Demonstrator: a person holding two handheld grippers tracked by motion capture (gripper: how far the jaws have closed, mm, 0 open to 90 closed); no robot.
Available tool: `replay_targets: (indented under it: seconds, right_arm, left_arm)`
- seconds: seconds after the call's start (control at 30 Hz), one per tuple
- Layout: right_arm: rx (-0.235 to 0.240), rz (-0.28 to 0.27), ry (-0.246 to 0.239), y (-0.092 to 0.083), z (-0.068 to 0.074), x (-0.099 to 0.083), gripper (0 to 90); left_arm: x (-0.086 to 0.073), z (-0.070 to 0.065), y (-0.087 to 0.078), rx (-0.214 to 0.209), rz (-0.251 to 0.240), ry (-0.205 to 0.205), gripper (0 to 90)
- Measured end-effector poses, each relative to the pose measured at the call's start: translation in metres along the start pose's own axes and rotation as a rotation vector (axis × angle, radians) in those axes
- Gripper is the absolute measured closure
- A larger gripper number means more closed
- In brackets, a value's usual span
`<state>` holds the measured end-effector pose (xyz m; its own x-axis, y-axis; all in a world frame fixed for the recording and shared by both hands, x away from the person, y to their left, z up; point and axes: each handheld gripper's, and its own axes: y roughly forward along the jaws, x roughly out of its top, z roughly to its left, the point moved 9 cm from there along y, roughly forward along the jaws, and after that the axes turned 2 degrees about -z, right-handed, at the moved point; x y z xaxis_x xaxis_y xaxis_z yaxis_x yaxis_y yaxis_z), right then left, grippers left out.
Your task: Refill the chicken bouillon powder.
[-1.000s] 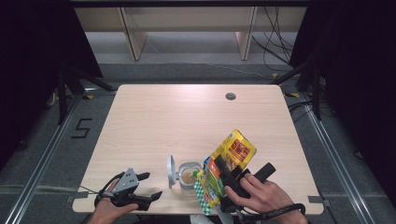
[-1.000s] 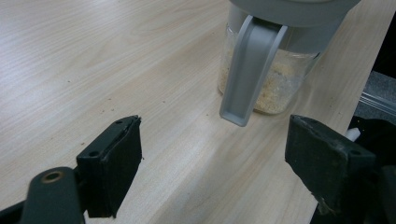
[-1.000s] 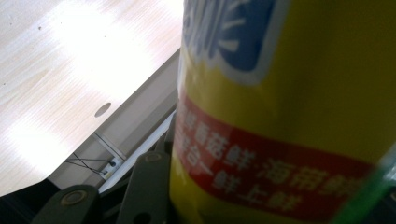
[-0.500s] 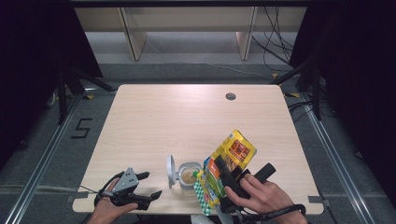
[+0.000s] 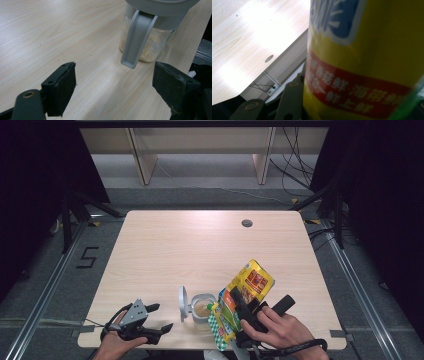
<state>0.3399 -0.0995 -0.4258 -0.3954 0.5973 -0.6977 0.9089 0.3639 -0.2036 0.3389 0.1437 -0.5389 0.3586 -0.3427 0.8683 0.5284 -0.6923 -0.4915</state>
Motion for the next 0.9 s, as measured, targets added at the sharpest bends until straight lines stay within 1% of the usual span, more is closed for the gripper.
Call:
replay_targets:
  seconds: [0.03, 0.07, 0.1, 0.13, 0.17, 0.2, 0.23, 0.27, 0.3, 0.33, 0.4, 0.43, 0.47, 0.5, 0.53, 0.57, 0.6, 0.63, 0.67, 0.7, 0.73, 0.77, 0.8, 0.83, 0.87, 0.9]
  right_arm:
    - [0.001, 0.000, -0.038, -0.0002, -0.0028, -0.0012, 66.0]
    - [-0.007, -0.005, -0.046, 0.0003, -0.0045, -0.0007, 66.1]
    - [-0.001, 0.006, -0.037, -0.0003, -0.0029, -0.0016, 66.1]
    - [-0.001, 0.006, -0.039, -0.0003, -0.0031, -0.0016, 66.1]
    - [0.001, 0.004, -0.039, -0.0004, -0.0030, -0.0014, 66.1]
    - [0.002, 0.001, -0.011, -0.0005, -0.0009, -0.0006, 66.1]
    - [-0.002, 0.002, -0.026, -0.0006, -0.0020, -0.0008, 66.1]
    - [0.000, 0.001, -0.029, -0.0005, -0.0021, -0.0006, 66.1]
    - [0.002, -0.001, -0.021, -0.0004, -0.0014, -0.0004, 66.1]
    - [0.001, 0.002, -0.019, -0.0002, -0.0011, -0.0005, 66.1]
    - [0.003, 0.003, -0.046, 0.0004, -0.0024, -0.0011, 66.1]
    - [0.003, -0.001, -0.048, 0.0007, -0.0023, -0.0006, 66.1]
    - [0.004, 0.000, -0.004, 0.0004, 0.0014, 0.0001, 66.1]
    - [-0.001, -0.005, -0.027, 0.0008, -0.0011, 0.0003, 66.1]
    - [-0.002, -0.007, -0.029, 0.0010, -0.0014, 0.0006, 66.1]
    - [0.002, 0.002, -0.019, 0.0002, -0.0002, -0.0002, 66.2]
    - [0.001, 0.001, -0.019, 0.0001, -0.0007, 0.0000, 66.1]
    - [0.008, -0.004, 0.034, 0.0002, 0.0027, 0.0014, 66.2]
    - [0.006, -0.003, 0.030, 0.0002, 0.0022, 0.0014, 66.1]
    - [0.005, -0.003, 0.030, 0.0001, 0.0022, 0.0013, 66.2]
    - [0.003, 0.000, -0.024, 0.0000, -0.0015, -0.0005, 66.1]
    - [0.005, 0.000, -0.037, 0.0000, -0.0020, -0.0013, 66.1]
    - [-0.002, -0.008, -0.029, 0.0006, -0.0014, -0.0008, 66.1]
    - [0.002, -0.001, -0.025, 0.0001, -0.0006, -0.0020, 66.2]
    - [0.004, -0.002, -0.022, 0.0004, 0.0000, -0.0023, 66.1]
    - [0.000, 0.001, -0.049, 0.0005, -0.0023, -0.0035, 66.1]
  left_arm:
    - [0.0000, 0.0001, -0.0003, 0.002, -0.001, 0.000, 18.6]
    - [0.0002, 0.0003, 0.0004, 0.001, -0.008, 0.000, 18.6]
    - [-0.0003, 0.0017, -0.0001, 0.009, -0.001, 0.011, 18.6]
    - [-0.0004, 0.0008, 0.0000, 0.002, -0.001, 0.002, 18.6]
    - [-0.0005, 0.0008, 0.0000, 0.004, 0.000, 0.005, 18.6]
    - [-0.0012, 0.0008, -0.0001, 0.006, 0.007, 0.006, 18.6]
    - [-0.0006, 0.0025, -0.0004, 0.009, 0.009, 0.042, 18.6]
    - [-0.0010, 0.0027, -0.0006, 0.006, 0.014, 0.047, 18.6]
    - [0.0003, 0.0019, 0.0010, 0.010, -0.006, 0.030, 18.6]
    - [-0.0010, 0.0034, 0.0000, 0.015, 0.008, 0.037, 18.7]
    - [-0.0005, 0.0048, 0.0005, 0.006, 0.003, 0.055, 18.7]
    - [-0.0006, 0.0050, 0.0004, 0.008, 0.002, 0.053, 18.7]
    - [-0.0006, 0.0052, 0.0001, 0.009, 0.003, 0.056, 18.7]
    - [-0.0008, 0.0058, -0.0003, 0.011, 0.008, 0.065, 18.7]
    - [-0.0006, 0.0056, -0.0004, 0.010, 0.008, 0.067, 18.6]
    - [-0.0011, 0.0069, -0.0009, 0.014, 0.017, 0.082, 18.7]
    - [-0.0017, 0.0035, 0.0002, 0.012, 0.009, 0.034, 18.7]
    - [-0.0010, 0.0044, 0.0005, 0.003, 0.008, 0.060, 18.7]
    - [-0.0014, 0.0052, 0.0008, 0.007, 0.012, 0.061, 18.7]
    - [-0.0020, 0.0042, 0.0011, 0.012, 0.011, 0.039, 18.7]
    - [-0.0020, 0.0054, 0.0012, 0.016, 0.014, 0.057, 18.7]
    - [-0.0015, 0.0023, 0.0025, 0.009, -0.002, 0.021, 18.7]
    - [-0.0022, 0.0030, 0.0018, 0.010, 0.008, 0.030, 18.7]
    - [-0.0012, 0.0023, 0.0024, 0.013, -0.004, 0.025, 18.7]
    - [-0.0012, 0.0021, 0.0023, 0.010, -0.003, 0.023, 18.7]
    - [-0.0022, 0.0032, 0.0012, 0.008, 0.010, 0.036, 18.7]
